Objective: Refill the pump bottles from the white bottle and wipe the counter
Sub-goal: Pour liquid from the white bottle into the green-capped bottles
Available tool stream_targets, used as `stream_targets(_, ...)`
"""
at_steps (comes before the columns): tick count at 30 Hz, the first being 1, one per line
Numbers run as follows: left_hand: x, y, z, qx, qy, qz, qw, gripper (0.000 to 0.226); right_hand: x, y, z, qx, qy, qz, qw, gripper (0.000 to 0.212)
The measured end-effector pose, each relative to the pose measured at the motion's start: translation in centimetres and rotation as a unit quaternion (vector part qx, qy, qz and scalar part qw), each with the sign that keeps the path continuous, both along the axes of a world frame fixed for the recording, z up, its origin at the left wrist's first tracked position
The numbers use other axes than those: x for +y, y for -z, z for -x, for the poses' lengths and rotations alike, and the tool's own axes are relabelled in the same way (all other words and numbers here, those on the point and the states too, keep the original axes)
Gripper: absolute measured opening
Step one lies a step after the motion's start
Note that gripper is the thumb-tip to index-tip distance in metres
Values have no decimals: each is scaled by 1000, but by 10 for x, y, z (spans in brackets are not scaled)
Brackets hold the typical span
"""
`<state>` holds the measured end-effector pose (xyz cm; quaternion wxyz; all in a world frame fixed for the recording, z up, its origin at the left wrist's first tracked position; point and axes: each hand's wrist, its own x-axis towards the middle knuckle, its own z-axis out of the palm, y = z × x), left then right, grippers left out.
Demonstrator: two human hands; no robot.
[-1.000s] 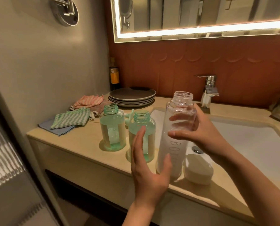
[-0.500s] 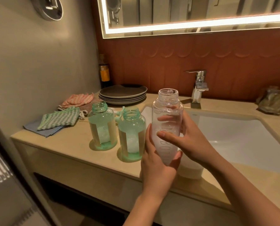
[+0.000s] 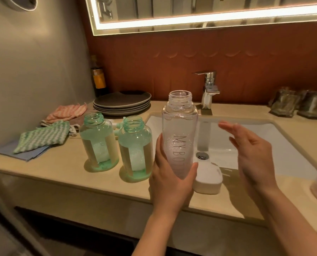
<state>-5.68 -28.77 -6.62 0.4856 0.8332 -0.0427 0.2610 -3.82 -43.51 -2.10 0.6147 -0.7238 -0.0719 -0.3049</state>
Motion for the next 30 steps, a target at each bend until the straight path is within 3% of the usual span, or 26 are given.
stream_targets(4, 0, 0, 1, -7, 2, -2, 1000, 96, -17, 11, 12, -21, 47, 98, 994, 15)
stream_targets(7, 1, 2, 1, -14, 11, -1, 1000, 95, -18, 18, 18, 1, 62, 240, 969, 20)
stream_targets(12, 1, 2, 0, -24, 11, -4, 1000, 92, -14, 18, 17, 148, -86, 464, 869, 77)
stream_targets(15, 1, 3, 0, -26, 10, -10, 1000, 96, -10, 19, 11, 152, -114, 567, 802, 81)
stream_targets(17, 2, 4, 0, -27, 6, -14, 1000, 99, -7, 21, 6, 115, -117, 598, 784, 76)
stream_targets(20, 2, 4, 1, -17, 11, -10, 1000, 100, -11, 23, -1, 79, -124, 578, 802, 71)
stream_targets(22, 2, 4, 2, -15, 10, -12, 1000, 101, -17, 18, -4, 64, -117, 532, 836, 67)
stream_targets(26, 3, 5, 2, -19, 8, -12, 1000, 101, -26, -10, -12, 9, -71, 341, 937, 57)
stream_targets(30, 4, 4, 3, -9, 12, -10, 1000, 101, -12, -62, -12, -72, -104, 203, 971, 49)
